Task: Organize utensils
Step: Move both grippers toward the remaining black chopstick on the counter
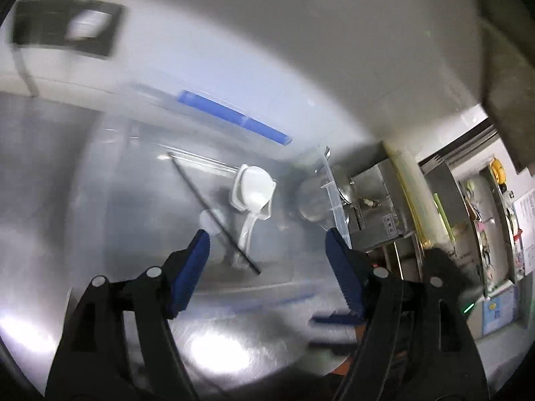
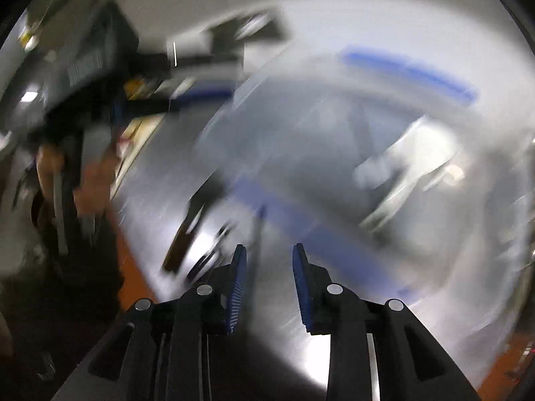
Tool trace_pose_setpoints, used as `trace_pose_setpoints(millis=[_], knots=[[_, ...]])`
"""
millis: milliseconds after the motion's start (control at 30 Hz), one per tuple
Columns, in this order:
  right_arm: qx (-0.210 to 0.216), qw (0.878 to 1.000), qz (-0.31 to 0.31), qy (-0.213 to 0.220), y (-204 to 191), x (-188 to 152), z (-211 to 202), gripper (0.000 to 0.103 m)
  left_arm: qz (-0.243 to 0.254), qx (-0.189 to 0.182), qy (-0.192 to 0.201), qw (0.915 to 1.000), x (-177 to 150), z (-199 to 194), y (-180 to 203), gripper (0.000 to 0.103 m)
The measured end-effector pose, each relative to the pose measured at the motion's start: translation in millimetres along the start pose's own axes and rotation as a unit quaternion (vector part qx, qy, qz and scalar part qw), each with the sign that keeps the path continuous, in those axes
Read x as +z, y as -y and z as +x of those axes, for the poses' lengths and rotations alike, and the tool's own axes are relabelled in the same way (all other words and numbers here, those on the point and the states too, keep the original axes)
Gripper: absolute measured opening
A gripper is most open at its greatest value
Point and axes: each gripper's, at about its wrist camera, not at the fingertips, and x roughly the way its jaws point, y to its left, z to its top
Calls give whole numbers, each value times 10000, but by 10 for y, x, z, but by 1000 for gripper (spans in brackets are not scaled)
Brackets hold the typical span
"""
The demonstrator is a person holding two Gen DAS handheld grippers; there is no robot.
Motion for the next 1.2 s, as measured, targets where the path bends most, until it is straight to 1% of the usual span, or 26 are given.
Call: trace_pose_setpoints(millis=[33,67,100,133,167,267,333,400,467,500,533,633,700,767,833,867,900,933,967,1033,1133,1200], knots=[[-50,9997,-100,-202,-79,-90,152,30,-41,191,106,9998,-195,-145,-80,69],[-266,9974,-245,-619,-185,-269,480,30,-103,382,137,9991,-270,-199,-168,69],[-370,9953,-292,-844,-222,-361,658,30,-221,620,122,9978,-415,-239,-267,69],[-479,9908,-341,-1218,-268,-507,949,30,-330,759,62,9966,-493,-225,-344,69],[-502,9877,-349,-1441,-295,-602,1122,30,-515,871,-69,9948,-656,-180,-466,69],[-640,9813,-402,-1770,-357,-722,1455,30,-1161,1010,-408,9872,-987,-72,-817,69],[-605,9787,-304,-1938,-370,-759,1569,30,-1460,1004,-527,9828,-1112,-14,-962,69],[-594,9784,-379,-1946,-432,-757,1608,30,-1720,903,-572,9793,-1246,38,-1053,69],[-751,9763,-477,-1972,-496,-743,1621,25,-1874,811,-566,9773,-1329,73,-1104,69],[-831,9753,-526,-1980,-519,-739,1644,12,-1929,783,-572,9764,-1364,97,-1116,69],[-908,9744,-517,-1990,-517,-737,1658,8,-1984,748,-591,9755,-1405,133,-1128,69],[-719,9771,-243,-1990,-437,-737,1640,6,-2060,689,-686,9737,-1506,196,-1120,69],[-375,9801,114,-1947,-320,-730,1574,1,-2094,630,-807,9725,-1555,279,-1107,69],[-71,9812,381,-1888,-172,-698,1440,1,-2146,526,-947,9707,-1624,367,-1103,69],[45,9822,491,-1812,-119,-695,1337,1,-2172,458,-1106,9688,-1683,465,-1100,69],[-38,9830,502,-1768,-95,-693,1293,1,-2215,444,-1191,9668,-1722,534,-1099,69],[-216,9838,393,-1735,-95,-693,1266,2,-2262,434,-1210,9656,-1736,563,-1100,69],[-304,9841,318,-1720,-109,-695,1262,3,-2279,429,-1178,9656,-1735,568,-1096,69],[-364,9845,256,-1699,-124,-736,1226,7,-2280,431,-1126,9662,-1734,549,-1100,69],[-395,9851,125,-1670,-233,-755,1261,27,-2279,453,-981,9677,-1704,497,-1102,69],[-524,9821,-292,-1785,-439,-778,1464,29,-2234,531,-812,9699,-1638,397,-1108,69],[-783,9768,-524,-1921,-520,-796,1621,29,-2247,535,-746,9701,-1613,349,-1120,69]])
